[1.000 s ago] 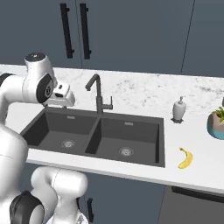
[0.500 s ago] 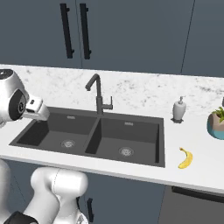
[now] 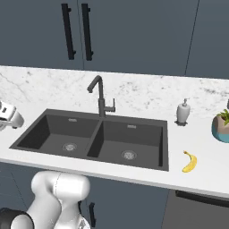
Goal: Put the colander in the sink, put the banana in the colander, and turn on the sink faucet and pour water over the colander.
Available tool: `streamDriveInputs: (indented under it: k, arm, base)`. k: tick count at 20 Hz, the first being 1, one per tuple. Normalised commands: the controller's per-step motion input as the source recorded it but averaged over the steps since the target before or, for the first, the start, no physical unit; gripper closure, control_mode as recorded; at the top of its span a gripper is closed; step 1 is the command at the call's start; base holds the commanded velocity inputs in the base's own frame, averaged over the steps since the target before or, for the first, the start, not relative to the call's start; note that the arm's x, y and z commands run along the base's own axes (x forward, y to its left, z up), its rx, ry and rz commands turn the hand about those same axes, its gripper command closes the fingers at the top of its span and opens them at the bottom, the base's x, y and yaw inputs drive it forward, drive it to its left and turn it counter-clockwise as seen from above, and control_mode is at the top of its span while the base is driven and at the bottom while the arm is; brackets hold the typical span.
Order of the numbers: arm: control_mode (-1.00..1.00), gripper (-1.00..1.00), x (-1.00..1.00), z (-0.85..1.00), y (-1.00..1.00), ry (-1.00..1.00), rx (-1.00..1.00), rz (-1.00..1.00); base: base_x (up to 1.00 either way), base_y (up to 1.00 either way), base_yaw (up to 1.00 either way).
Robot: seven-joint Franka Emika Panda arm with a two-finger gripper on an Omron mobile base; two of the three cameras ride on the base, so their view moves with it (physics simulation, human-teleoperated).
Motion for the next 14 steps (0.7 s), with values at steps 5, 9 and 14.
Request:
streamDriveInputs:
  k: [5, 9, 14]
  arm:
    - [-1.0, -1.0, 0.14, -0.07, 0.97, 0.04, 0.0, 0.0]
    - [-1.0, -1.0, 0.38, -0.19, 0.86, 0.1, 0.0, 0.0]
    - [-1.0, -1.0, 0.53, -0.43, 0.63, 0.01, 0.02, 0.03]
  base:
    - [0.0, 0.0, 0.0]
    - [0.0, 0.0, 0.0]
    - [0.0, 0.0, 0.0]
